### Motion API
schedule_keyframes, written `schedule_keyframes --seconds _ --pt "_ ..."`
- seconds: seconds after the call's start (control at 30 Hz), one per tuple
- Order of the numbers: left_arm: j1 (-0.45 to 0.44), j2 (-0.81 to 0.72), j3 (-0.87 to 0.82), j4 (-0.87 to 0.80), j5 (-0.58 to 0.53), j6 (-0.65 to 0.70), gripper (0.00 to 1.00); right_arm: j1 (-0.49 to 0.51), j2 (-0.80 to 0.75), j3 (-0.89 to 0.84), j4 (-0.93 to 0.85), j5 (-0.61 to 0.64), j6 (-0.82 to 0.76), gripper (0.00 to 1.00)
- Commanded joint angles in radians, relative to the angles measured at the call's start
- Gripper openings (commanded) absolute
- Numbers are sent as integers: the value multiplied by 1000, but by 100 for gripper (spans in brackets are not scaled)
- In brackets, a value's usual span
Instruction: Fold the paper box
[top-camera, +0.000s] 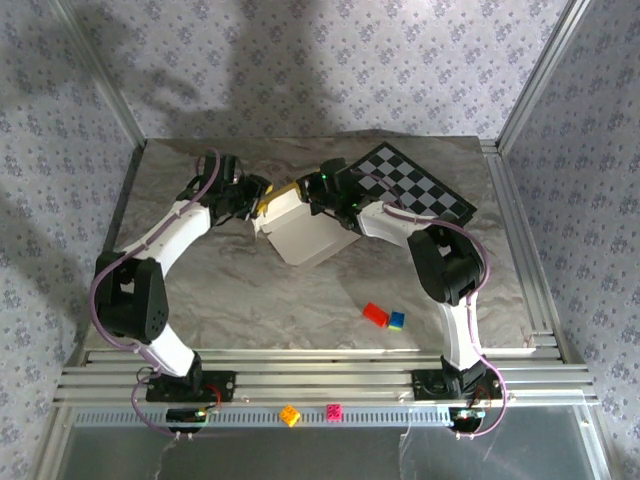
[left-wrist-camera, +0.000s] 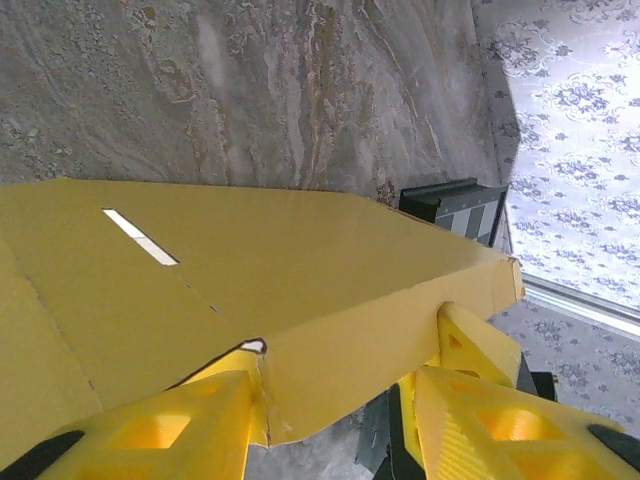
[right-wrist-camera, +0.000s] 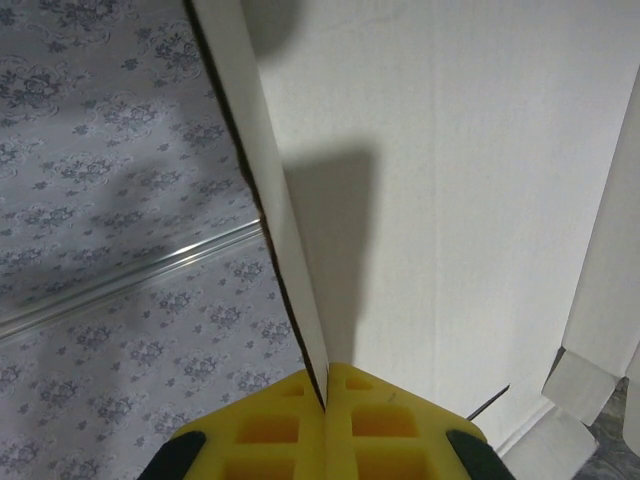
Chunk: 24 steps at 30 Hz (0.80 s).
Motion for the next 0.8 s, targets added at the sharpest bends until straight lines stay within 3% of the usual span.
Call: schedule_keyframes --seconds 0.0,0.3,0.77 --pt "-3 17 -19 60 24 -18 43 -7 27 19 -46 -22 13 0" --pt "-4 44 -32 160 34 -56 35 -12 35 20 -53 -41 21 0" --pt "16 55 -56 169 78 -46 43 -40 60 48 -73 -73 31 0"
